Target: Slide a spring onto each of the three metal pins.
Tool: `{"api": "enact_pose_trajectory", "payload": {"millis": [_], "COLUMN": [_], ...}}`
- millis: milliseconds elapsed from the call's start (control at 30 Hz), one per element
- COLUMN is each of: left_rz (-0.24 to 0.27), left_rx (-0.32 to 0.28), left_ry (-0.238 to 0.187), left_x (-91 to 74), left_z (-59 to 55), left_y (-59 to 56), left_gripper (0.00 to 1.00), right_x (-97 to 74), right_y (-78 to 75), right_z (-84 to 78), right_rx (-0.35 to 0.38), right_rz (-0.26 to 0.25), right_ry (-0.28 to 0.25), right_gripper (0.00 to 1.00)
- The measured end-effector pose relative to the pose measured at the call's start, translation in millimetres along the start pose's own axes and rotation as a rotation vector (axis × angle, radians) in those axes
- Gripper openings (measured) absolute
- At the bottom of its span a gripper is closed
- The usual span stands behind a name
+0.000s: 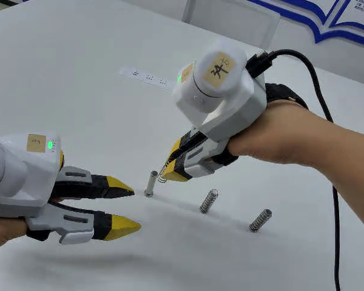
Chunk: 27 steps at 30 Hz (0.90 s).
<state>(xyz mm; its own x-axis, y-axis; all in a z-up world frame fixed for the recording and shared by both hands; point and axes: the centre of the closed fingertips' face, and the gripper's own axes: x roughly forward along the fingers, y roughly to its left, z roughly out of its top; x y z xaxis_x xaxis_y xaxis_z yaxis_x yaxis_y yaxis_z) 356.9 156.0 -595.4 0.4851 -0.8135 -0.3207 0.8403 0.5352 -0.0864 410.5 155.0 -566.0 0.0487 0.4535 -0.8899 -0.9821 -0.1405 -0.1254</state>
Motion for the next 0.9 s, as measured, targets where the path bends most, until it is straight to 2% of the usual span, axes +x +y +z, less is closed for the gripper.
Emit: {"api": "enact_pose_trajectory", "payload": {"millis": [333, 900], "left_rz": [0.016, 0.026], "left_rx": [-0.025, -0.056], "left_ry": [-0.022, -0.018], "left_x": [-6.9, -10.9], "left_z": [0.3, -6.7], "left_y": [1.5, 1.5], "left_gripper": [0.42, 0.5], "right_x": [8.9, 21.3], "right_y": [-12.3, -11.9], "right_z": [-0.9, 4.0], "right_rx": [-0.015, -0.024], "right_rz": [-0.009, 0.016], "right_ry": [0.034, 0.055], "right_gripper": [0.12, 0.12]}}
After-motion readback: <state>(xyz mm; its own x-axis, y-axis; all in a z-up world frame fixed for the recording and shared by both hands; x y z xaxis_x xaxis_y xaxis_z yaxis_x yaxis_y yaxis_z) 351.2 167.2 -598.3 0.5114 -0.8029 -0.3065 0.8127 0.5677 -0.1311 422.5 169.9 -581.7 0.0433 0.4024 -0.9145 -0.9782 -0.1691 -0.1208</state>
